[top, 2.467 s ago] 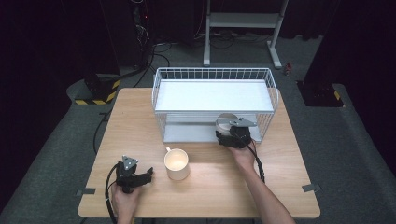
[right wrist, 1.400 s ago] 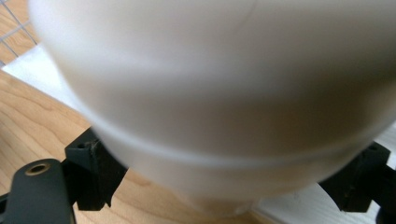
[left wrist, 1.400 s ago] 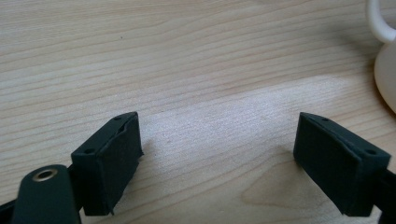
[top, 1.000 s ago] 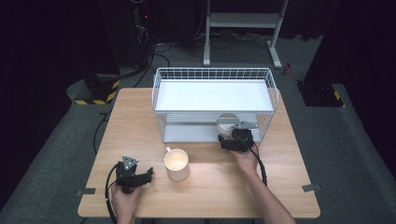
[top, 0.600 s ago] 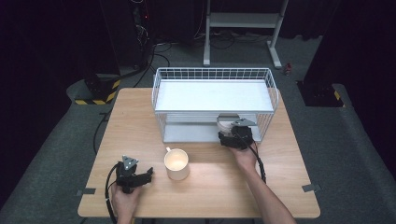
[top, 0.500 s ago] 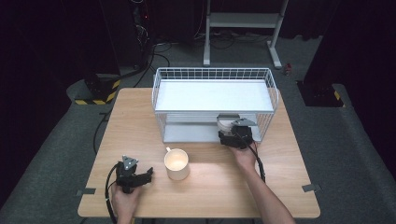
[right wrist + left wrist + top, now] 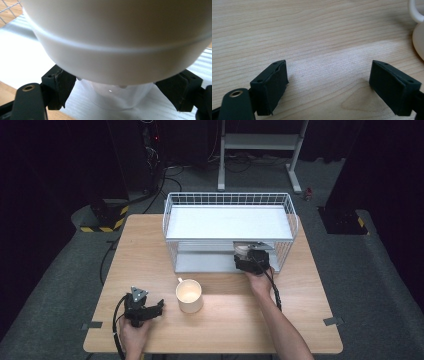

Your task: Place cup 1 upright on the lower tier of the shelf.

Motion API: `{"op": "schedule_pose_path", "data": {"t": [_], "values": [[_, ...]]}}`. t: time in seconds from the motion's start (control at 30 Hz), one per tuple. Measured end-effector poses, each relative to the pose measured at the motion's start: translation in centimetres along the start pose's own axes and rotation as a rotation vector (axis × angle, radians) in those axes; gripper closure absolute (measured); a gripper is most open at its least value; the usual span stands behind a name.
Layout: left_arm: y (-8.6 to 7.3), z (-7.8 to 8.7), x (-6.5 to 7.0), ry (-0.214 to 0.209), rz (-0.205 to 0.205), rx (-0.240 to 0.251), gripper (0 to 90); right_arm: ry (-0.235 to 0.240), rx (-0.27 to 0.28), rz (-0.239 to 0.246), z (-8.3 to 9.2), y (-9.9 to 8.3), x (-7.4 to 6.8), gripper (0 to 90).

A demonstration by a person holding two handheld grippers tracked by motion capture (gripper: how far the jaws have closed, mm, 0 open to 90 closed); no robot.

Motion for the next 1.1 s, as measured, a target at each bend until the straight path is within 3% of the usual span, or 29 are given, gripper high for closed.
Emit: {"op": "schedule_pose_path", "data": {"t": [0.5, 0.93, 1.1], "values": [[0.0, 0.0, 0.0, 0.001, 0.003, 0.003, 15.5, -0.029, 0.015, -0.024, -1.2, 0.6, 0.7, 18.1], [0.0, 0.0, 0.0, -0.002, -0.001, 0.002, 15.6, -0.010, 0.022, -0.022, 0.1, 0.7, 0.8, 10.3], [0.0, 0.0, 0.0, 0.000, -0.002, 0.003, 15.7, -0.012, 0.035, -0.055, 0.7, 0.2, 1.1, 10.4]]}}
Point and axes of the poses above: each handheld gripper's, and its own axes: z roughly backward along the jaws, y roughly out of its top, x roughly to its right, the point moved 4 cm from there along -z, roughly forward along the jaws, and after that the axes turned 3 degrees about -z, right-handed, at the moved point
